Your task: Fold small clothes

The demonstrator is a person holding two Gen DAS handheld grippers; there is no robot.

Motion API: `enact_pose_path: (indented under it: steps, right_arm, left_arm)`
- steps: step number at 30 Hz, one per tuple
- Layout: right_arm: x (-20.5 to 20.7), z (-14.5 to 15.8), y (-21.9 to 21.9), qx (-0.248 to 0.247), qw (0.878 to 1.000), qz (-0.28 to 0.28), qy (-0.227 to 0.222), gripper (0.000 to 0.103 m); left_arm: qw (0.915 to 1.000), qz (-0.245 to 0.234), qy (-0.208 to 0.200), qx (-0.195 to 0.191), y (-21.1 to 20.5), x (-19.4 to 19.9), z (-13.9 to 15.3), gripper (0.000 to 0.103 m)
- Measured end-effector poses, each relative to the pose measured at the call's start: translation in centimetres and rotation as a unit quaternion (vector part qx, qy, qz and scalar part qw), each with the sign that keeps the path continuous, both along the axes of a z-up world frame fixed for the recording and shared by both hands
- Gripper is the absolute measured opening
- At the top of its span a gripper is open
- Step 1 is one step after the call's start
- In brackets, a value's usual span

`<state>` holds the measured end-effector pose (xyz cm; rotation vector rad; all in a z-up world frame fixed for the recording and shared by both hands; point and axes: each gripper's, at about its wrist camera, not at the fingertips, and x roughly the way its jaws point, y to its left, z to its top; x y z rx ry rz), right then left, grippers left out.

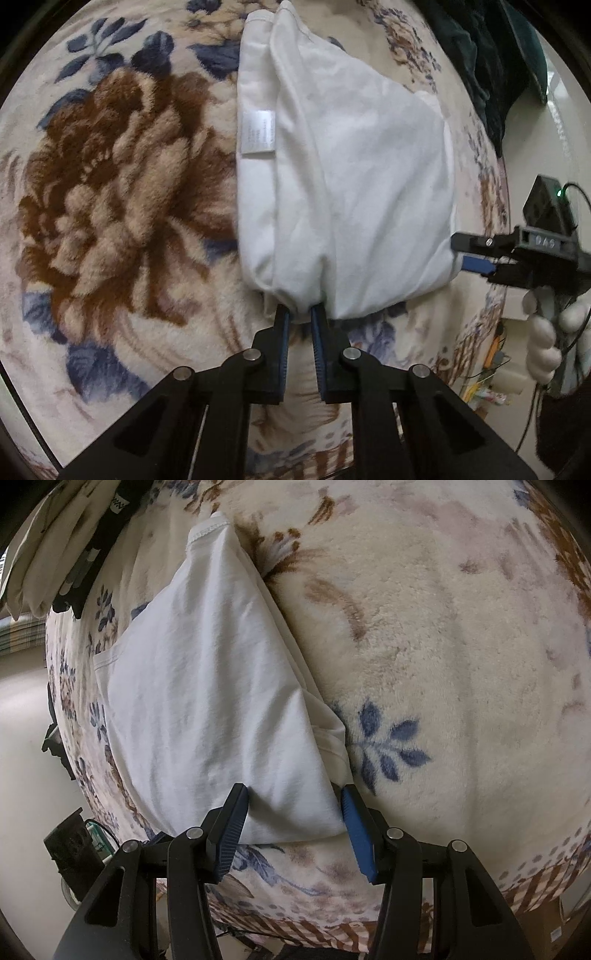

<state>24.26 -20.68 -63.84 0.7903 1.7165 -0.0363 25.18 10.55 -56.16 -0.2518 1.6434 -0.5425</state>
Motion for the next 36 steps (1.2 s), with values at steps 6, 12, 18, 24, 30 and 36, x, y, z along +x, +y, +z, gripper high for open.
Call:
enact_pose_path:
  steps: [6,12,18,24,30,36]
  right_arm:
    - [-0.1,0.0,0.2,-0.004,1.0,0.001,0.003,0.054]
    - [0.0,0.0,0.5,-0.008,1.0,0.003,0.002,0.054]
    - [0.0,0.0,0.6,-0.01,1.0,0.0,-0.001,0.055]
    - [-0.2,0.4,0.1,-0.006,1.0,-0.008,-0.005,0.054]
    - [-2.1,2.0,-1.8,0.013,0.998,-0.064,-0.019,0.064]
    - [-4.7,-0.8,-0.4,0.1,0.988,-0.112,0.024,0.066]
  left_arm:
    - [0.9999,0.006,-0.004,-0.013,0.0,0.3,0.1,0.01]
    - [0.9968,0.054,-0.054,0.025,1.2,0.4,1.4,0.002]
    - [0.9919,0.081,-0.048,0.085,3.8,0.5,1.0,0.002]
    - [0.9618,0.25,0.062,-0.093,7.9,-1.5,0.9,0.056]
    - [0.8872,0.368,0.157,-0.231,5.2,-2.9,-2.8,0.067]
    - [0.85,0.431,0.191,-0.234,3.4,-1.8,-6.9,0.068]
